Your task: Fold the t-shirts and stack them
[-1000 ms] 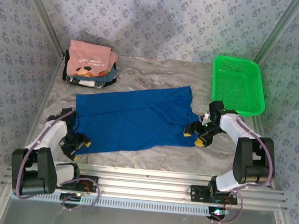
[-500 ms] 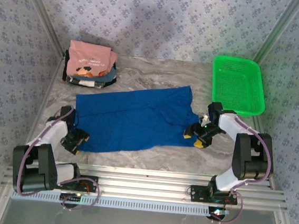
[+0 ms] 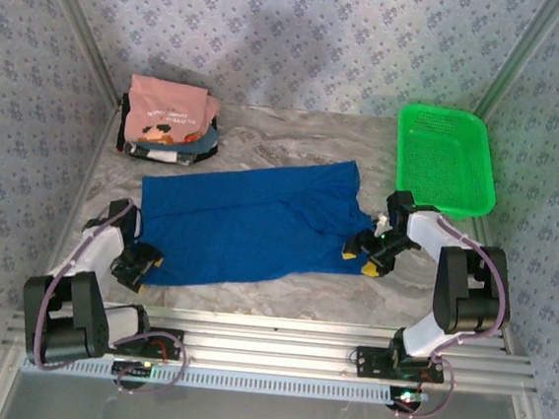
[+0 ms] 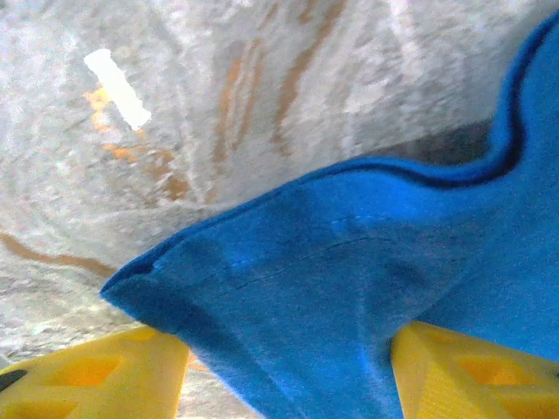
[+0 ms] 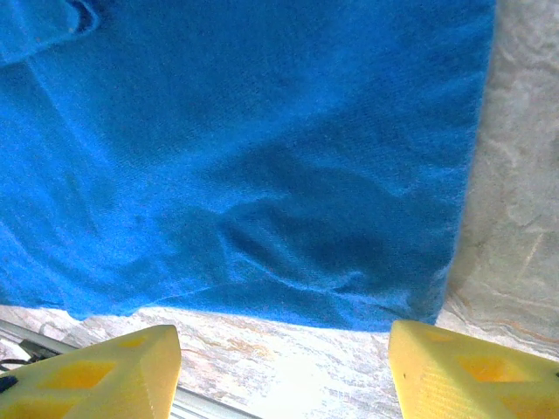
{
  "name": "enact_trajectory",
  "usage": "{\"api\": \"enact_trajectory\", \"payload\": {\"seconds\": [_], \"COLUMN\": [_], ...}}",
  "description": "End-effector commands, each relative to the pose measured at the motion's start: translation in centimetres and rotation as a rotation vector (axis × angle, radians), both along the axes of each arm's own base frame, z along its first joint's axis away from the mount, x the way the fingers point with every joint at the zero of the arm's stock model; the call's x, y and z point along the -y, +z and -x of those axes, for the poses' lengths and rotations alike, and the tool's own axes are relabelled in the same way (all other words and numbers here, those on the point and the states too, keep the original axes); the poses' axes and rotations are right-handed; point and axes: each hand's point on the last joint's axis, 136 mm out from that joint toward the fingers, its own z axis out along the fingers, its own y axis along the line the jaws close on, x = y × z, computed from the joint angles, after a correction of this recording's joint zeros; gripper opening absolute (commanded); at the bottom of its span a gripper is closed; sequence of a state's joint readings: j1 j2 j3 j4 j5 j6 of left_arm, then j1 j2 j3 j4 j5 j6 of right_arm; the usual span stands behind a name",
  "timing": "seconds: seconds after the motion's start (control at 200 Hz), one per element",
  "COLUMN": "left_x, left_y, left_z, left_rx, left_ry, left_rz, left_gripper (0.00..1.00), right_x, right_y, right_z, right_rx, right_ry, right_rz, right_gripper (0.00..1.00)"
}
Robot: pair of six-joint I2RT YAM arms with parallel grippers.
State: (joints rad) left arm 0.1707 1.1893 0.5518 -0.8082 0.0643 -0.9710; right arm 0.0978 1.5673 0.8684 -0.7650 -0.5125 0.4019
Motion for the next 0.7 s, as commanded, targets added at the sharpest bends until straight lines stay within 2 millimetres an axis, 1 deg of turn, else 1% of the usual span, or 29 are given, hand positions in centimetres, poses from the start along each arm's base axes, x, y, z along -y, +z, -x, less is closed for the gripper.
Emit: {"api": "enact_trajectory", "payload": {"seconds": [0.0, 0.095, 0.23, 0.49, 0.645, 0.695], "left_x": [0.1, 0.2, -0.5, -0.5, -0.5, -0.5], "left_y": [-0.7, -0.7, 0.4, 1.9, 1.2, 0.8], "left_z": [2.4, 2.6, 2.9, 3.7, 3.9, 3.5], "left_rx": [-0.074, -0.084, -0.075, -0.059, -0.076, -0.072], "left_ry": [0.033, 0.030, 0.030, 0.077, 0.077, 0.073], "left_rz": [0.000, 0.007, -0.037, -0.066, -0.066, -0.062], "left_gripper": [0.62, 0.62, 0.63, 0.64, 0.63, 0.62], "right_x": [-0.1, -0.2, -0.2, -0.3, -0.4, -0.5], "right_y": [0.1, 0.1, 0.1, 0.0, -0.2, -0.3], "right_z": [-0.4, -0.5, -0.6, -0.3, -0.1, 0.0], "right_rx": [0.003, 0.002, 0.009, 0.010, 0.007, 0.007], "right_ry": [0.011, 0.017, 0.016, 0.018, 0.016, 0.017], "right_rz": [0.002, 0.000, -0.001, -0.007, -0.016, -0.017], "right_gripper": [0.66, 0.66, 0.66, 0.66, 0.66, 0.66]}}
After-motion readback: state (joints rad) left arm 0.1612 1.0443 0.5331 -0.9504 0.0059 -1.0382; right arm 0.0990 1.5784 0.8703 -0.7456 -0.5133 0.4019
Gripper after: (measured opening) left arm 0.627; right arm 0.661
